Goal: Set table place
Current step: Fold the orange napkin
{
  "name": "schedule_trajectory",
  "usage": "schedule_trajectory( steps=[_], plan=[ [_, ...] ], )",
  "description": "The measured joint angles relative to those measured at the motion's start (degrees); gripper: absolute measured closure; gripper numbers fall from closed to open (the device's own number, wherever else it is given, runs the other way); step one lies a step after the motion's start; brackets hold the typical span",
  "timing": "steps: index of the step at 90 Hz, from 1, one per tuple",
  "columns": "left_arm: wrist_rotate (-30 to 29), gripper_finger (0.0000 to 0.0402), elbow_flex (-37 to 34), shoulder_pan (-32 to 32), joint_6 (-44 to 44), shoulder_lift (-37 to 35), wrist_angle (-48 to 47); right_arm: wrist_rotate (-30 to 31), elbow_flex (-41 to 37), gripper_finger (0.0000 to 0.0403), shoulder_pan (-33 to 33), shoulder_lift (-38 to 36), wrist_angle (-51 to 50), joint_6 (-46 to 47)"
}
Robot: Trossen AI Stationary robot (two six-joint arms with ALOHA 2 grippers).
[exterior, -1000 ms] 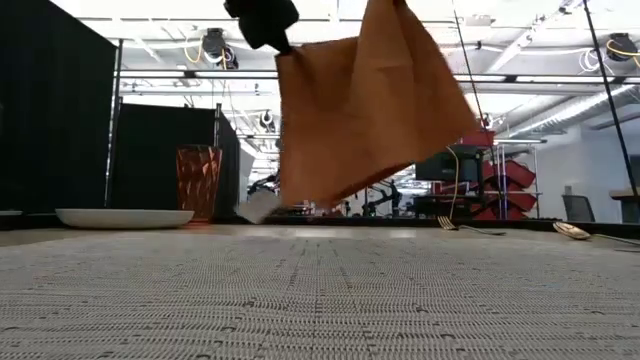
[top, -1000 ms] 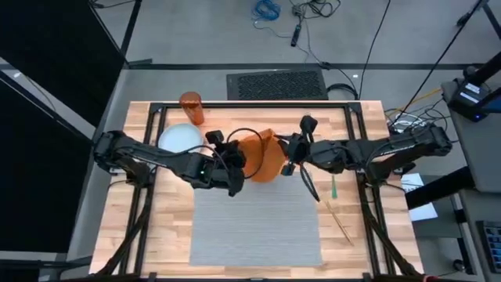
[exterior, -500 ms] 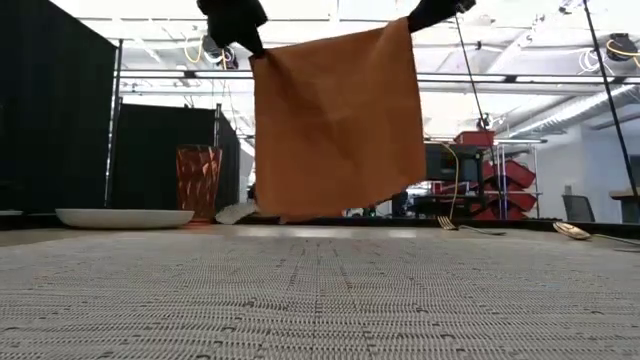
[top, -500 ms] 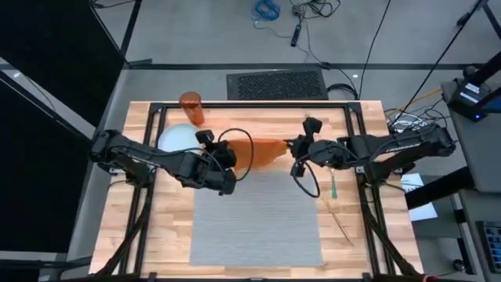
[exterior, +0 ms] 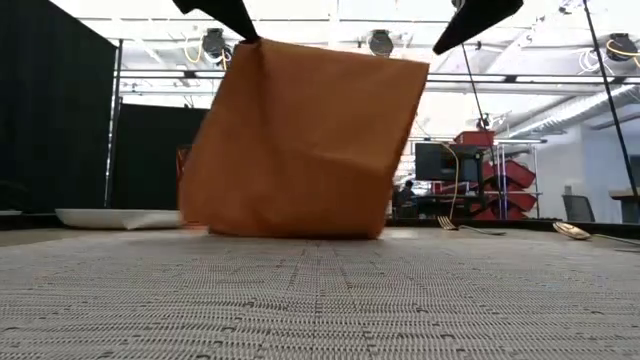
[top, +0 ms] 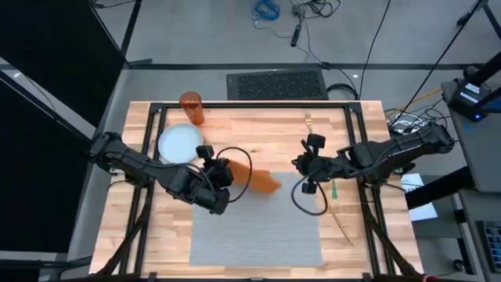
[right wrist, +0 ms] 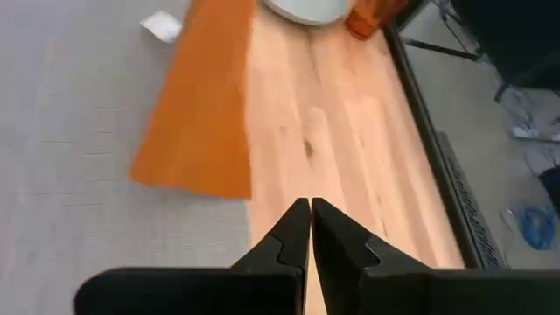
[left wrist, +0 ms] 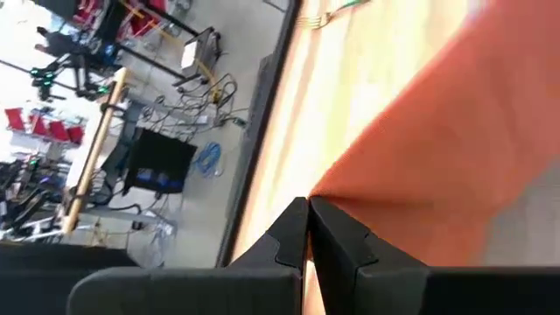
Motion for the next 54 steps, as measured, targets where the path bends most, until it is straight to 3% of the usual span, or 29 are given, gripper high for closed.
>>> schedule_trajectory(
  steps=[20, 54],
  plan=[
    [4.14, 0.0402, 0.0, -1.82, -0.5, 0.2, 0.96, -1.55, 0.0, 0.0403, 0.89, 0.0, -0.04, 1.02],
    [18.34, 0.0402, -0.66, -4.48, -5.05, 0.33, -2.14, -4.74, 0.0, 0.0403, 0.84, 0.0, -0.04, 0.8]
  ],
)
